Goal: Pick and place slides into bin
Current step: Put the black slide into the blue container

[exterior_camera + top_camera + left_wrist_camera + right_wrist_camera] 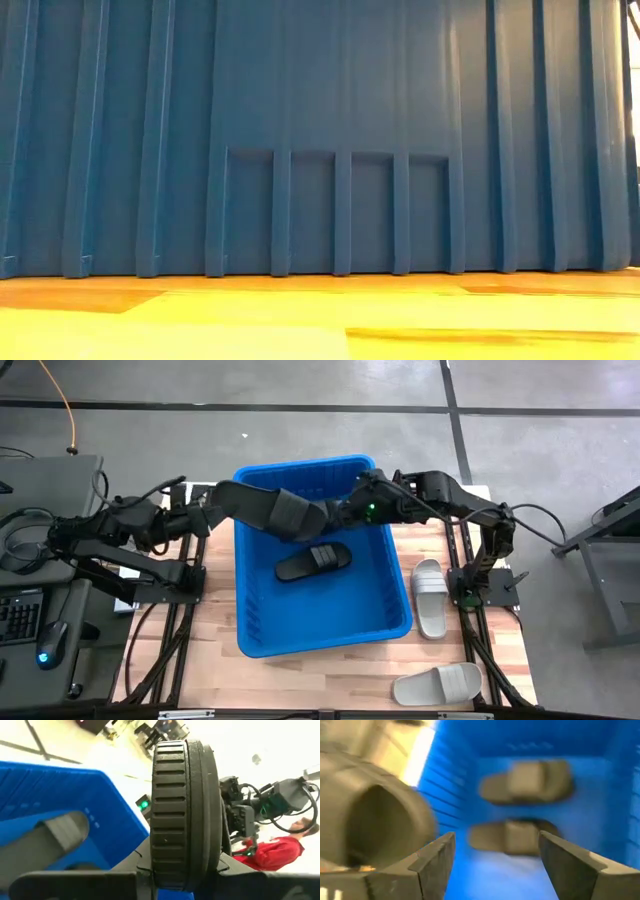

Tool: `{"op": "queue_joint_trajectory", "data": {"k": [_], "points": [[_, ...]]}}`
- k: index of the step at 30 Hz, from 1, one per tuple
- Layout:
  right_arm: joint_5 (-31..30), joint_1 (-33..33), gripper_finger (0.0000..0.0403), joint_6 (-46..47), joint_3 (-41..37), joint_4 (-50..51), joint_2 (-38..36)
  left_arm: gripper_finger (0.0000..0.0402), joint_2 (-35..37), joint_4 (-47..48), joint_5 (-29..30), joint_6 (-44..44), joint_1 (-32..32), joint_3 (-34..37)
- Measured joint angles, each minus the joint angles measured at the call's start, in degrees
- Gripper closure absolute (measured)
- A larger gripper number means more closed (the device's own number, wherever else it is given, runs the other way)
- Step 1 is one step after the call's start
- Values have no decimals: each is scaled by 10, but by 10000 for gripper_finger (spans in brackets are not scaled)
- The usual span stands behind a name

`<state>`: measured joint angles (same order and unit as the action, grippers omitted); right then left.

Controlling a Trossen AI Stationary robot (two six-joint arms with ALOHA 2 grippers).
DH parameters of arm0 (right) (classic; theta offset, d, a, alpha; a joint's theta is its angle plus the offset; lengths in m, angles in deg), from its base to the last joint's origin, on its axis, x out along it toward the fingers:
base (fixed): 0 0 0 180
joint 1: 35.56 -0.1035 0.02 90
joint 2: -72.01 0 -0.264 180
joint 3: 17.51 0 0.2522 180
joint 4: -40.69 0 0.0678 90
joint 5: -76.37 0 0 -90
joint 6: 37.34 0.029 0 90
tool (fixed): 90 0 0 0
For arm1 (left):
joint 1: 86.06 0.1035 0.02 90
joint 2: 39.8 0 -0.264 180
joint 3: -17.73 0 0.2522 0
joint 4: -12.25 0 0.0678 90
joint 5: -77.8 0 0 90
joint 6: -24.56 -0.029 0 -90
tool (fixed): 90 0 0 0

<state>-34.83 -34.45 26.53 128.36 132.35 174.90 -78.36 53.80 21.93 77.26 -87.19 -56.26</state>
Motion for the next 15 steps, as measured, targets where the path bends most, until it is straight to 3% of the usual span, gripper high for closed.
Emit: {"op": "queue_joint_trajectory", "data": {"k": [11,15], "points": [[18,-13,142,-93,0,-206,2,341,30,-15,14,-15,0,-1],[29,-21,142,-108,0,-232,3,341,32,-13,19,-19,0,0]]}}
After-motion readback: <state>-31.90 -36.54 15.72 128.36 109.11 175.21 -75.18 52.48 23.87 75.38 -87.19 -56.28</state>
